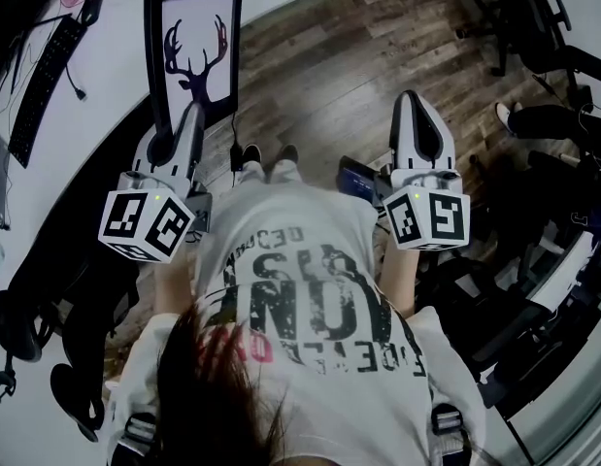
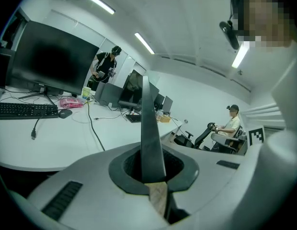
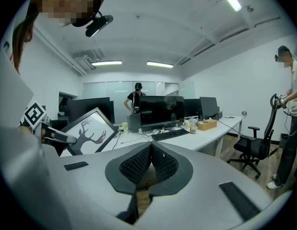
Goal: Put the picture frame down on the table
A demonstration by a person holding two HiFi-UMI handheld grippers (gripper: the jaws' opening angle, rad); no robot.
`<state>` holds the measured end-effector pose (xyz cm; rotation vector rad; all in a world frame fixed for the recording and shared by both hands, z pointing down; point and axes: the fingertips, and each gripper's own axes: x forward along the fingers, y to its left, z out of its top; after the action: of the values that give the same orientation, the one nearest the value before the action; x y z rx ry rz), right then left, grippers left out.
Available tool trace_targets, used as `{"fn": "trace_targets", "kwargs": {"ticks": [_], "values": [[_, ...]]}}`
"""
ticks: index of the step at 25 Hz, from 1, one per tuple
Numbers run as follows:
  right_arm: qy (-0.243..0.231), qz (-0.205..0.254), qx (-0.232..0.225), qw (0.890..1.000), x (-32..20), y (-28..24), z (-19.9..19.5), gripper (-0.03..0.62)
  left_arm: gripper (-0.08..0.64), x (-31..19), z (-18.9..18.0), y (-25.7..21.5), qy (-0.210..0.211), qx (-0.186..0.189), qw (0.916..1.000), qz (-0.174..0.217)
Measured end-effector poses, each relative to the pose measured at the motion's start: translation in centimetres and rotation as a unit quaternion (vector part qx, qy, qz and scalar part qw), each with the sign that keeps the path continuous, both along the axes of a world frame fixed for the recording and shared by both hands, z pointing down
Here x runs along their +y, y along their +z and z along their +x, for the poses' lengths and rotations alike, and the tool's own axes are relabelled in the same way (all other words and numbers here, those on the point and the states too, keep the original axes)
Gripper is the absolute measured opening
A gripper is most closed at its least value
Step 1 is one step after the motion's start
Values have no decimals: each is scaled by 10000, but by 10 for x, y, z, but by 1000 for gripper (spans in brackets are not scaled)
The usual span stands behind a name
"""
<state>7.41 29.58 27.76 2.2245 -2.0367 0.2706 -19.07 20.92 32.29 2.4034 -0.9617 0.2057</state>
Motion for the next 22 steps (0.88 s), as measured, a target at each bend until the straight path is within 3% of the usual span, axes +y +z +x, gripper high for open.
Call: {"fn": "trace_targets", "kwargs": {"ticks": [6, 12, 22], "values": [[-31, 58, 41, 10000, 4, -3, 4, 0, 17, 1, 2, -5, -64, 95, 9999, 68], [-112, 473, -103, 9988, 40, -13, 29, 2, 17, 34, 24, -15, -176, 259, 9993, 190], [-111, 285, -186, 9994, 53, -1, 46, 2, 17, 40, 38, -7, -393, 470, 9981, 37]]}}
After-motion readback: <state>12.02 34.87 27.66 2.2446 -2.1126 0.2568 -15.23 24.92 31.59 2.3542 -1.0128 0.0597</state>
